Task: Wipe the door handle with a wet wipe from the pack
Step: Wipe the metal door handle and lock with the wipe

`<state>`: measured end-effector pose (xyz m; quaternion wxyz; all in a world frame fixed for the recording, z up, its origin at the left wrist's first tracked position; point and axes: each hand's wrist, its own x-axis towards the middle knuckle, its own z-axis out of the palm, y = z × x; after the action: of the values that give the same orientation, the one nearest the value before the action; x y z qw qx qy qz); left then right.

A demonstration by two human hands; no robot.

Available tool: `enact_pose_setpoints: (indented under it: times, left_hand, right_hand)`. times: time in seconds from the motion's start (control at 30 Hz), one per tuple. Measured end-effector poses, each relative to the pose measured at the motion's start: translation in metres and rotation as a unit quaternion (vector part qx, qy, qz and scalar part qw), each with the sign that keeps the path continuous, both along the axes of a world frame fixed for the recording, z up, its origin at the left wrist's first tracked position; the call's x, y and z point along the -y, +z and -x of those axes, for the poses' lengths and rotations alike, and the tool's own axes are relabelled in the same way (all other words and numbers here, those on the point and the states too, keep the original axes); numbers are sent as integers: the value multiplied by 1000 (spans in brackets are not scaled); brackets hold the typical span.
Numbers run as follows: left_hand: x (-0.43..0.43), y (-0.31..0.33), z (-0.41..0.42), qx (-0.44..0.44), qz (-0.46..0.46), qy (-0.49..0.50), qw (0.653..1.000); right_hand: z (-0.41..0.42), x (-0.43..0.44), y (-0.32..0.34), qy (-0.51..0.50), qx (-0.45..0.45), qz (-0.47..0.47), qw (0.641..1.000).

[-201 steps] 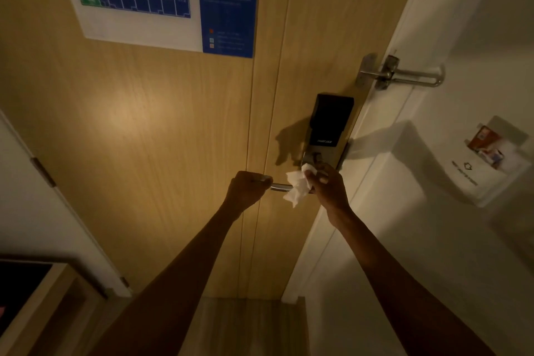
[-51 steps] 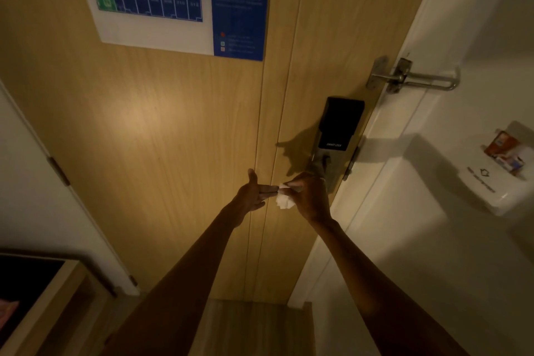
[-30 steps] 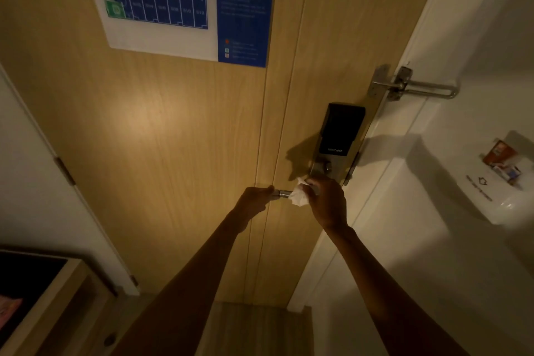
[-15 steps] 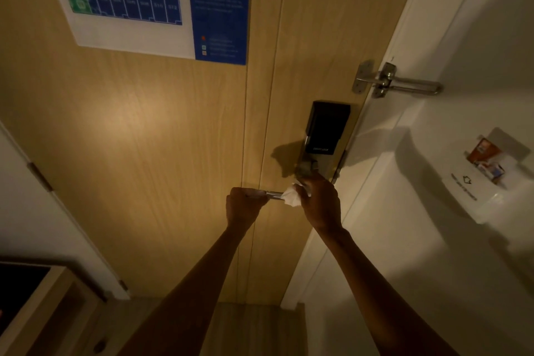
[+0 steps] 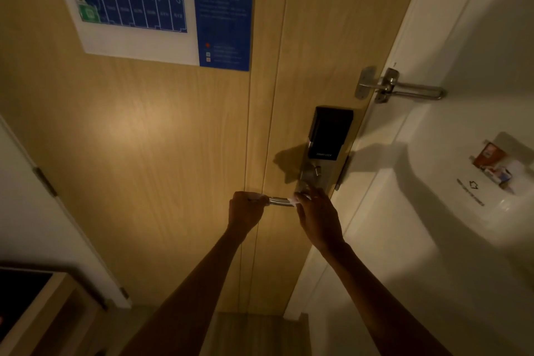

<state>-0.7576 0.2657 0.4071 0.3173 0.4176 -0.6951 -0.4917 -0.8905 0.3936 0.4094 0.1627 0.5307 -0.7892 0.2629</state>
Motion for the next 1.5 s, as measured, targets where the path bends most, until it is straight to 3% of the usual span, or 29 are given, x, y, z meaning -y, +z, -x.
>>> enact_pose_setpoints:
  times: [0.1,0.33,0.73,1.0,1.2,1.37,1.5]
  left_hand:
    - [2,-1,-2,-3,10,-14,1000]
    - [2,6,-10,-27,2,-48,998]
    - [12,1,-7,-59,-65,-56,995]
    - [22,-1,-8,-67,-38,-96,992]
    - [20,-9,-2,-109,-63,-58,990]
    - [5,-12,-7,-159,-89,-57,982]
    - [-1,-7,-14,-159,-93,-51,982]
  right_hand:
    - [1,-5,0,18,4,13,1000]
    - [12,-4,7,52,114,3,992]
    - [8,-12,-12,34,31,22,999]
    - [26,-15,-18,37,31,41,998]
    - [35,-13,-35,64,-29,52,996]
    - [40,-7,-35,64,-190,30,979]
    - [24,9,-26,89,-244,15,966]
